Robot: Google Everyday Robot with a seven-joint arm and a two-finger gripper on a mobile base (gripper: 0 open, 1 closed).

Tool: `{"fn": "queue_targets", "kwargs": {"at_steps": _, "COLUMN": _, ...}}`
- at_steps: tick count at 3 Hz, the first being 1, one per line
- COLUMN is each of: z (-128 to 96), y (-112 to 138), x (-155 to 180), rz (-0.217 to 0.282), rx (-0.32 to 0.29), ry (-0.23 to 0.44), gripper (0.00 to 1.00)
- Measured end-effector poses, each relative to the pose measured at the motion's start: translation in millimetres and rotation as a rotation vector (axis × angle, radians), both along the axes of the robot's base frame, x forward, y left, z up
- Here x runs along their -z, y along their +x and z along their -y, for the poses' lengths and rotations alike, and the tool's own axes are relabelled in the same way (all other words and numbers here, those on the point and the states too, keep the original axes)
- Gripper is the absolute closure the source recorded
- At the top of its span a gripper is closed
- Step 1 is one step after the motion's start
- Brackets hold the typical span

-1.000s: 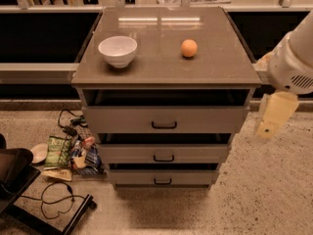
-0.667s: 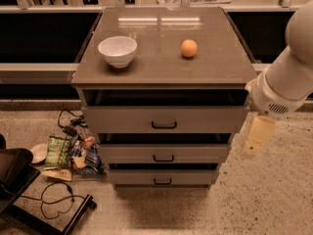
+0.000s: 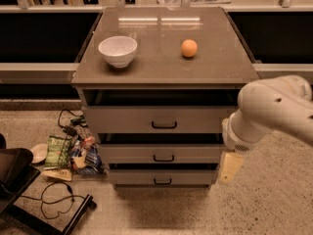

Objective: Open middle drawer

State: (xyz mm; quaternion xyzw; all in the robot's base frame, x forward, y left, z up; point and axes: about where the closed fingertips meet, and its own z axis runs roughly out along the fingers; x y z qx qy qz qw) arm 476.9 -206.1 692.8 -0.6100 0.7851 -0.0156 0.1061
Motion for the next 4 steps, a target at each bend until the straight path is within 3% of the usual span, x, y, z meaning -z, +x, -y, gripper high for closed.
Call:
{"fn": "queue_targets", "kwargs": {"at_steps": 1, "z": -16.3, "y": -4.0, "x": 41.4, "rz": -0.059, "rx": -0.021, "ry": 0.03, "gripper": 0.0}}
{"fn": "queue_targets", "kwargs": {"at_steps": 2, "z": -16.3, "y": -4.3, "x": 44.0, "rz": -0.063, "rx": -0.021, "ry": 0.031, "gripper": 0.0}}
{"fn": "queue_targets", "kwargs": {"at_steps": 3, "z": -18.6, "y": -0.1, "x": 71.1, "rz": -0.1, "rx": -0.01, "ry": -0.013, "gripper": 0.0}}
{"fn": "queue_targets", "kwargs": {"at_steps": 4, "z": -20.0, "y": 14.0, "x": 121.2, "rz": -0.138, "rx": -0.018, "ry": -0.07, "gripper": 0.0}}
